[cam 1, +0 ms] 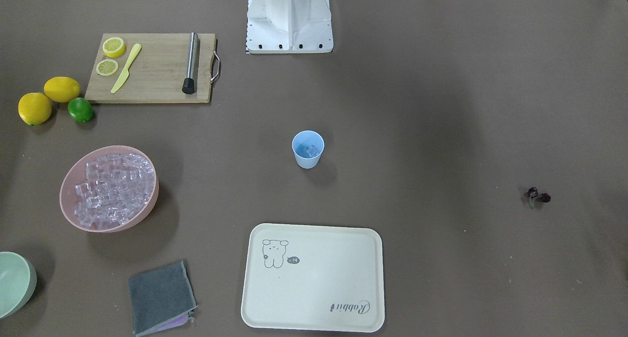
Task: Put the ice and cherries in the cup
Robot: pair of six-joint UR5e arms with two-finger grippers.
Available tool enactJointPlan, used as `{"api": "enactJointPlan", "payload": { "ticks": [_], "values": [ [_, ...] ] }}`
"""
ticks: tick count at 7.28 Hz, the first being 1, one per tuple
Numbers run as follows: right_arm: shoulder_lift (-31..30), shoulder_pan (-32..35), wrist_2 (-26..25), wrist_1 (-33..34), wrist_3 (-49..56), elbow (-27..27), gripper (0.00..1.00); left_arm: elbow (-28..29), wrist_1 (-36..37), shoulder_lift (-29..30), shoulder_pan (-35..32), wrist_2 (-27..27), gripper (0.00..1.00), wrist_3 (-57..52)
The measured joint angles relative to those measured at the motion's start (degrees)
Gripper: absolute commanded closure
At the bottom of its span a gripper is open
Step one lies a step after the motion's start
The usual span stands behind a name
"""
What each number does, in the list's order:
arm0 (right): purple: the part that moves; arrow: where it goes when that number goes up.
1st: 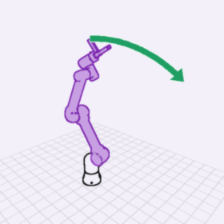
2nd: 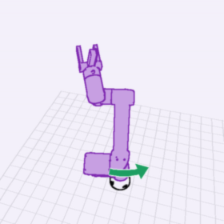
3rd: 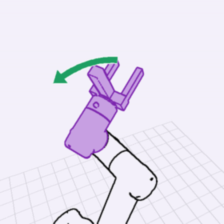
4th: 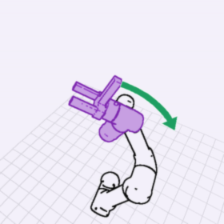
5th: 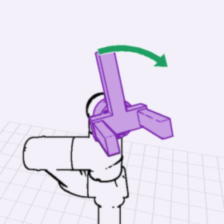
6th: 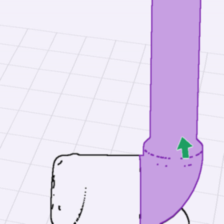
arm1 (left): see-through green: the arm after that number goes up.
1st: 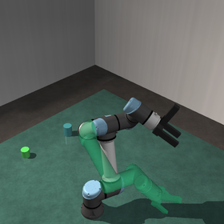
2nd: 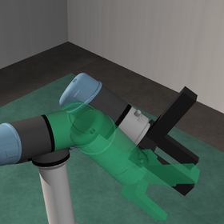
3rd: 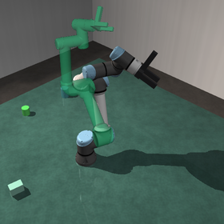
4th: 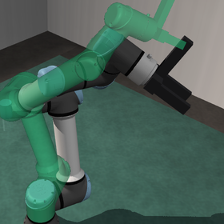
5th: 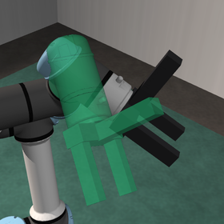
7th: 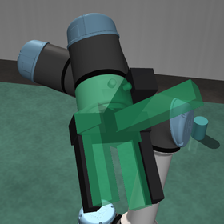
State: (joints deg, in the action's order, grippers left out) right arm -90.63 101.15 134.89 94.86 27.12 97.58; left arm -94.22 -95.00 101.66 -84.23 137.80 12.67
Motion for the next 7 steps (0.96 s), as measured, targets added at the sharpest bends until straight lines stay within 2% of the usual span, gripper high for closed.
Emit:
{"api": "enactJointPlan", "payload": {
  "ticks": [1,3,5,7],
  "values": [
    [-4.9,0.99,-0.2,0.04,1.31,3.38,0.0,0.5,-0.34,-0.05,1.82,-1.31,0.02,0.12],
    [-8.34,-1.93,-0.04,0.11,-1.42,7.4,0.0,4.66,-3.05,0.2,4.41,-2.8,0.02,0.39],
    [-8.42,-5.68,0.75,-0.02,-10.1,7.82,0.0,11.55,-10.59,2.27,8.66,-3.06,0.02,3.61],
    [-7.11,-6.8,2.85,-0.29,-17.49,4.89,0.0,19.04,-14.2,6.05,10.43,-3.17,0.02,5.71]
  ]
}}
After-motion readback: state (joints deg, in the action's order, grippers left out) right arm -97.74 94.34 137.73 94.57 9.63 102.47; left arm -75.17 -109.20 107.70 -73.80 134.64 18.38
